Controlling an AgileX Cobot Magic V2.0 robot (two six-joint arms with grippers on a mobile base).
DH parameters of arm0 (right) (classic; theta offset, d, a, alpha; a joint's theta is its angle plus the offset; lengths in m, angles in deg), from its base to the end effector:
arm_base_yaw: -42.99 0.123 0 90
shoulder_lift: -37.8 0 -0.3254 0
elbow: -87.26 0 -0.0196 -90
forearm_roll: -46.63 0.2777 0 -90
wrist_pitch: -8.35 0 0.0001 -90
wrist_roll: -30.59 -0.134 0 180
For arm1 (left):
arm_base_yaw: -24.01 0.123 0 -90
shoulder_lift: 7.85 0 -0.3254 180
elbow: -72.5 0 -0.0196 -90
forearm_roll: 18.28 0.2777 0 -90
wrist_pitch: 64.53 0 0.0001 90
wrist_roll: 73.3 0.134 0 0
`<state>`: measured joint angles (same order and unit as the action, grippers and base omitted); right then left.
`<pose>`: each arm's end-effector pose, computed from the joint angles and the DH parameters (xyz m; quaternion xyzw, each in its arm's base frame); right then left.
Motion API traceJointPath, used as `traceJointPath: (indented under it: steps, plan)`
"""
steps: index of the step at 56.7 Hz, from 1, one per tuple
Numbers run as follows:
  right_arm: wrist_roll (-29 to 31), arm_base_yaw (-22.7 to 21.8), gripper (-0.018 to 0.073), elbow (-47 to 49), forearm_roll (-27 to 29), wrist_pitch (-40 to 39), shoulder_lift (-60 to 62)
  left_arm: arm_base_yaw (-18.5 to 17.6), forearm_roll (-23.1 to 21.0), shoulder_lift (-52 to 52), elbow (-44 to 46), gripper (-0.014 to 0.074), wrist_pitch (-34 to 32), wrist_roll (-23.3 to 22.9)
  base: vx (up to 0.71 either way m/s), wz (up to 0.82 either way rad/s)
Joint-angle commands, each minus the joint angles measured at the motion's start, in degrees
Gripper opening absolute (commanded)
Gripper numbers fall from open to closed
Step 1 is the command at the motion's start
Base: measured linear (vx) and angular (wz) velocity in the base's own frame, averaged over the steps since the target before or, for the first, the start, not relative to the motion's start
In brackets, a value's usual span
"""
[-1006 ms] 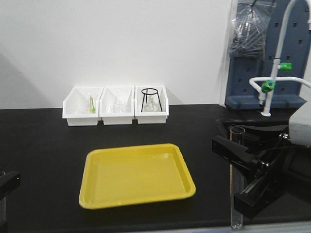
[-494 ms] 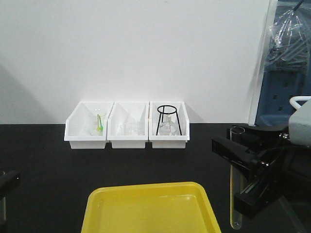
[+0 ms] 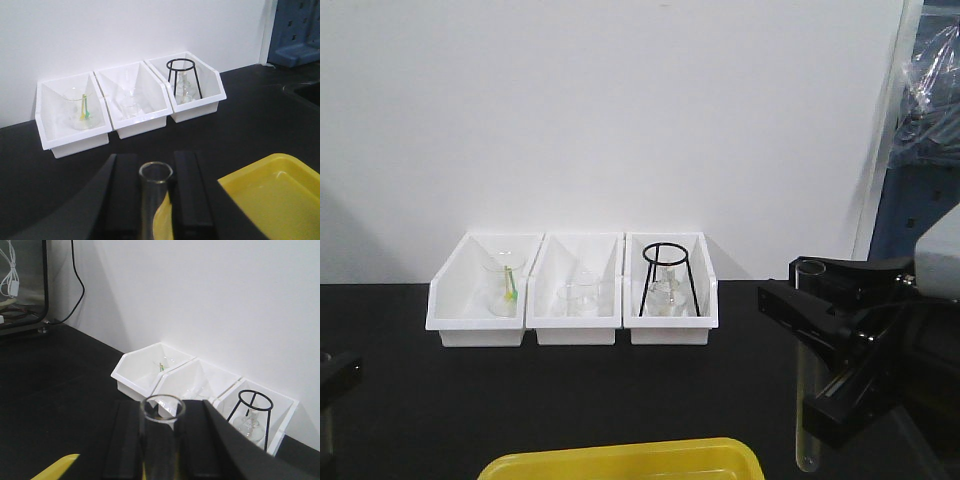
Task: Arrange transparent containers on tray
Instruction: 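Lower the left-held tube into the yellow tray and open the left gripper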
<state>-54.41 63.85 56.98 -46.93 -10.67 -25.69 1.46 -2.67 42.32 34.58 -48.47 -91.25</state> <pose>0.2269 0.1330 0.4045 -0.2936 0.6745 0.1911 0.6499 0.1870 -0.0668 0.3703 0.1112 0.7777 -0.1077 0.6093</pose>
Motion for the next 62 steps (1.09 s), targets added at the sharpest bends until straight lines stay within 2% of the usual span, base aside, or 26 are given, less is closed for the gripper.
traceJointPath:
  steps: [1,28,39,49,56,62]
  plan:
    - [-0.03,-0.24,-0.0011,1.8,1.12,0.49,0.51,-0.43,-0.11,-0.11,1.57,-0.0001,-4.62,-0.01,0.09,-0.04]
    - [-0.03,-0.24,-0.0011,1.8,0.75,0.43,0.51,-0.43,-0.11,-0.11,1.57,-0.0001,-4.62,-0.01,0.03,-0.01]
    - [-0.03,-0.24,-0.0011,1.8,0.75,0.43,0.51,-0.43,-0.13,-0.11,1.57,-0.0001,-8.69,-0.01,0.0,0.0]
    - [-0.03,-0.24,-0.0011,1.8,0.75,0.38,0.51,-0.43,-0.32,-0.31,1.57,-0.0001,-8.02,-0.06,0.0,0.0]
    - [-0.03,-0.24,-0.0011,1.8,0.75,0.38,0.51,-0.43,-5.32,-0.18,1.57,-0.0001,-6.09,-2.13,0.0,0.0]
    - [-0.61,-0.24,-0.0011,1.8,0.75,0.37,0.51,-0.43,-12.88,1.84,1.74,-0.0001,-2.47,-2.15,0.0,0.0]
